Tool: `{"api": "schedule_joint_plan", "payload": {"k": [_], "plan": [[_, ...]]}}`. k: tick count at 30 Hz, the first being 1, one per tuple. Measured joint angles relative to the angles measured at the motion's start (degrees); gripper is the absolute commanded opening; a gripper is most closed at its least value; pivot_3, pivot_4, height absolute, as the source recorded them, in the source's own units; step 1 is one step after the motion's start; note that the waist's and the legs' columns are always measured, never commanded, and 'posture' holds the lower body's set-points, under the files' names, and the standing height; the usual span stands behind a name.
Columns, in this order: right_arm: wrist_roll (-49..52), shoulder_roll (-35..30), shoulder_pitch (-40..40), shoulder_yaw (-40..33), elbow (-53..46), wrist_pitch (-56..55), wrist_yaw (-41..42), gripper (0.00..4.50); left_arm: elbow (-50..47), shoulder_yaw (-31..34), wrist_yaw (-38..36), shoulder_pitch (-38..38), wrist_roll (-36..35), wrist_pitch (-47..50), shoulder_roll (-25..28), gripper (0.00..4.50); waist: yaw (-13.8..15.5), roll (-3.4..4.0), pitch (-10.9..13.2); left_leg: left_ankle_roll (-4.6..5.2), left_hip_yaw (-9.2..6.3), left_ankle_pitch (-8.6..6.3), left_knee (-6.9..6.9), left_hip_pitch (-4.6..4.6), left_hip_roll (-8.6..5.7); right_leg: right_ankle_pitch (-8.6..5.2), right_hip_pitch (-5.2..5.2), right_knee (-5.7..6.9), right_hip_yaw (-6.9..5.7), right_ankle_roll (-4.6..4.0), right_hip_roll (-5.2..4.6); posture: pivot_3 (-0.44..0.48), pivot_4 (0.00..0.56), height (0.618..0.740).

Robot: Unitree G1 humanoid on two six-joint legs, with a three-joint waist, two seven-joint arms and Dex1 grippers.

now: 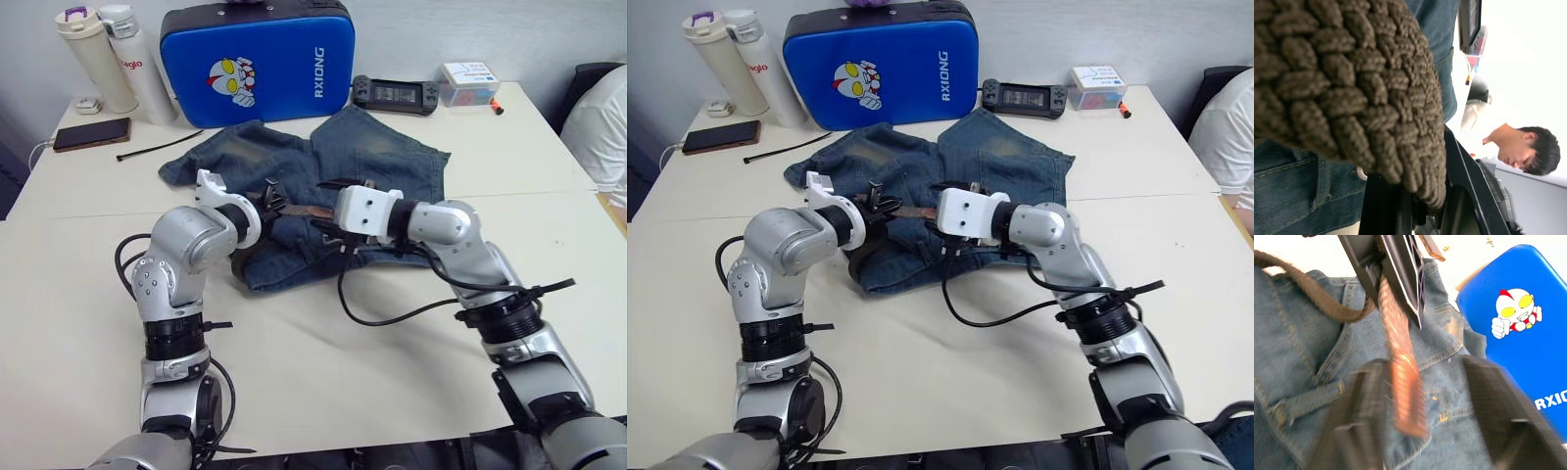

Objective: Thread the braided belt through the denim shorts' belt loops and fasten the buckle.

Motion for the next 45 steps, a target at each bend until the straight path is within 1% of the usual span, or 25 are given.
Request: {"api": "schedule_joint_plan", "payload": {"k": [3, 6, 9, 12, 16, 19, 25, 39, 45], "plan": [[3.6, -4.13, -0.25, -1.89, -0.47, 0.35, 5.21, 4.47, -3.51, 0.69, 1.93, 3.17, 0.0, -2.04, 0.35, 0.0, 0.0, 0.0, 0.0, 0.0, 0.0, 0.0, -0.01, 0.01, 0.01, 0.0, 0.0, -0.03, 0.01, 0.0, 0.01, 0.0, 0.15, 0.664], [6.07, -6.83, -1.07, -2.0, -0.85, 1.67, 9.82, 4.47, -7.9, 0.58, 3.72, 6.92, 0.0, -4.25, 0.85, 0.0, 0.01, 0.0, 0.0, 0.0, 0.0, 0.0, -0.02, 0.04, 0.02, 0.0, 0.0, -0.11, 0.03, 0.0, 0.01, 0.0, 0.15, 0.664], [10.28, -9.13, -1.26, -2.0, -2.12, 8.12, 15.6, 4.47, -12.64, -0.62, 5.05, 12.03, 0.71, -6.68, 2.12, 0.0, 0.03, 0.0, 0.0, 0.0, 0.01, 0.0, -0.03, 0.06, 0.02, 0.0, 0.01, -0.13, 0.06, 0.0, 0.0, 0.0, 0.15, 0.664], [14.11, -9.35, -1.72, -2.07, -3.38, 15.04, 18.46, 4.47, -15.56, -2.17, 4.9, 15.48, 4.45, -8.76, 2.45, 0.0, 0.12, 0.0, 0.0, 0.0, 0.03, 0.0, -0.02, 0.03, 0.02, 0.0, 0.03, -0.18, 0.07, 0.0, 0.0, 0.0, 0.15, 0.664], [16.02, -10.68, -5.43, -2.15, -3.81, 20.24, 20.32, 4.47, -17.09, -4.37, 2.77, 18.26, 12.31, -9.89, 3.47, 0.0, 0.76, 0.0, 0.0, 0.03, 0.04, -0.02, -0.01, 0.04, 0.0, 0.0, 0.05, -0.21, 0.08, 0.0, -0.02, 0.0, 0.15, 0.664], [16.02, -10.96, -6.84, -1.98, -3.66, 21.83, 21.12, 4.47, -17.08, -5.7, 0.43, 18.28, 15.57, -10.88, 2.49, 0.0, 1.55, -0.01, 0.0, 0.03, 0.03, -0.02, 0.01, 0.03, -0.04, 0.0, 0.1, -0.25, 0.07, 0.0, -0.05, 0.0, 0.15, 0.664], [16.26, -10.98, -7.17, -1.76, -3.57, 25.7, 22.05, 4.47, -15.12, -8.78, -2.53, 16.99, 18.39, -10.72, 0.18, 0.0, 1.59, -0.03, -0.01, 0.06, 0.02, -0.04, 0.07, 0.01, -0.1, 0.0, 0.12, -0.25, 0.06, 0.0, -0.09, 0.0, 0.15, 0.664], [16.65, -14.93, -7.2, -1.69, -5.13, 34.24, 22.53, 4.47, -8.9, -10.95, -7.11, 13.74, 22.27, -7.86, -1.75, 0.0, 1.53, -0.03, -0.01, 0.06, 0.03, -0.04, 0.04, 0.02, -0.09, 0.0, 0.11, -0.25, 0.04, 0.0, -0.1, 0.0, 0.15, 0.664], [19.14, -17.24, -7.2, -1.89, -7.29, 41.87, 23.47, 4.47, -8.63, -10.94, -8.28, 13.74, 24.87, -6.16, -2.09, 0.0, 1.53, -0.03, -0.01, 0.06, 0.03, -0.04, 0.03, 0.02, -0.08, 0.0, 0.12, -0.28, 0.04, 0.0, -0.1, 0.0, 0.15, 0.664]]}}
